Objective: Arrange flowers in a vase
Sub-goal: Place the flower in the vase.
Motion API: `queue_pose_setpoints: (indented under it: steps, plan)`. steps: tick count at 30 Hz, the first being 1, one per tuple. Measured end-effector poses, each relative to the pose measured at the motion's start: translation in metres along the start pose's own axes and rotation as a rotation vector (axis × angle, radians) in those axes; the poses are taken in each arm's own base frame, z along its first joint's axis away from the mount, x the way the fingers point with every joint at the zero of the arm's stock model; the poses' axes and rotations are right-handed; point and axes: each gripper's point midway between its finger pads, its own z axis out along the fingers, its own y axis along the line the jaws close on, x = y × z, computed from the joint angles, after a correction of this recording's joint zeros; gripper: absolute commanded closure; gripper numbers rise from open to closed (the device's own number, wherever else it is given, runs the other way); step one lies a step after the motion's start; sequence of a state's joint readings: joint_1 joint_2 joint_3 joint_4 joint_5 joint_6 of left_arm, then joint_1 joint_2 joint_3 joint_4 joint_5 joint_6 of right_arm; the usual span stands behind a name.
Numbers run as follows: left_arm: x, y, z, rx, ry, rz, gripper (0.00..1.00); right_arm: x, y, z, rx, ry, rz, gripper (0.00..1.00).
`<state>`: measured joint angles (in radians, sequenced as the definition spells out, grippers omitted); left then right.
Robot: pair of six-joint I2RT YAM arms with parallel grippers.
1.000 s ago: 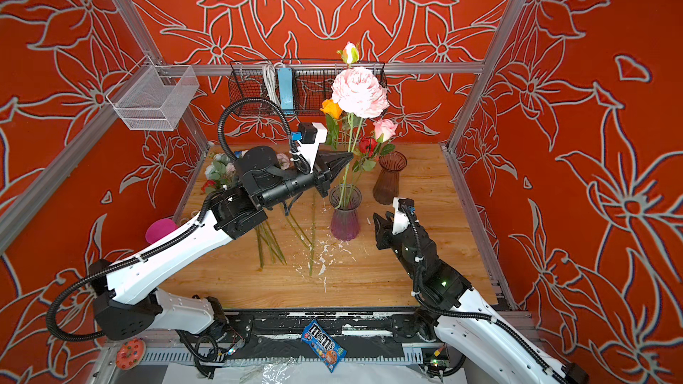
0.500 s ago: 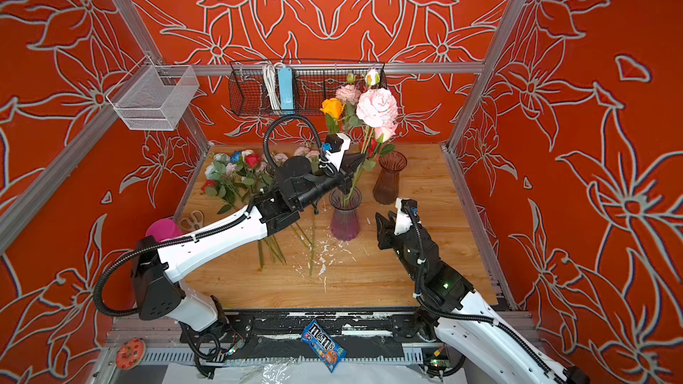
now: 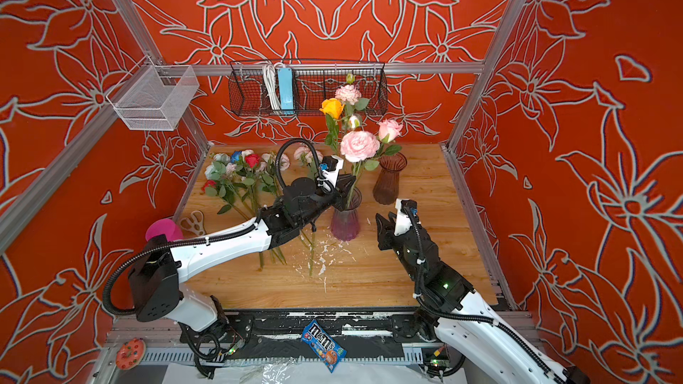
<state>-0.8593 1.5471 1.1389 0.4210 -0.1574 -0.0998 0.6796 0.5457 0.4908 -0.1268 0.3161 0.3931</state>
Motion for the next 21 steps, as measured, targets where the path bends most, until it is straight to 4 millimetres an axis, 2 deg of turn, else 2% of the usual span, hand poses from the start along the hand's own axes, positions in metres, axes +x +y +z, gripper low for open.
queue_pose_setpoints:
  steps: [7,8,11,14,18,21]
  plan:
    - [-0.008,0.006,-0.017,-0.032,0.024,-0.019,0.37,0.001,0.0,0.0,0.002,0.005,-0.002,0.57]
    - [-0.011,0.007,-0.022,-0.036,0.027,-0.022,0.32,0.001,0.0,0.0,0.001,0.004,-0.002,0.57]
    - [-0.022,0.011,-0.044,-0.049,0.033,-0.034,0.27,0.0,0.0,-0.001,-0.001,-0.001,0.001,0.57]
    - [-0.033,0.015,-0.074,-0.055,0.032,-0.041,0.13,-0.001,0.0,-0.002,-0.003,-0.005,0.002,0.57]
    - [-0.04,0.021,-0.107,-0.068,0.051,-0.043,0.11,-0.002,-0.001,-0.002,-0.001,-0.007,0.003,0.57]
    - [-0.034,0.026,-0.12,-0.092,0.099,-0.029,0.09,-0.001,-0.001,-0.001,0.0,-0.003,0.001,0.57]
